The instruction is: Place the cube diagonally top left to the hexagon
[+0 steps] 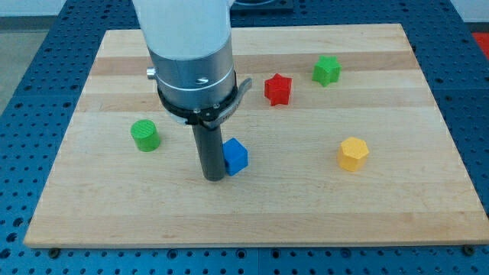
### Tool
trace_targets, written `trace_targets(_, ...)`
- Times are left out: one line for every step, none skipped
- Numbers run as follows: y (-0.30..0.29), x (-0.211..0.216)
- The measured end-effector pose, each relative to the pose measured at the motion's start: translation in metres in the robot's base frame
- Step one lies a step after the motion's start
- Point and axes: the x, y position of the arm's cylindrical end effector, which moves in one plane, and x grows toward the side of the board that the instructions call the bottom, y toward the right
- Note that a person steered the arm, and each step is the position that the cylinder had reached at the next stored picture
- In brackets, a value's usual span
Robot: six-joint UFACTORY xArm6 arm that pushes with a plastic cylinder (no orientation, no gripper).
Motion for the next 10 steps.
trace_targets(0.001,-0.006)
trace_targets(0.001,-0.006)
trace_targets(0.006,-0.006)
trace_targets(0.023,-0.007)
trace_targets(0.034,-0.015)
trace_targets(0.044,-0.023)
trace_targets(0.047,-0.027)
trace_targets(0.047,-0.034)
trace_targets(0.047,-0.036)
trace_targets(0.047,-0.039)
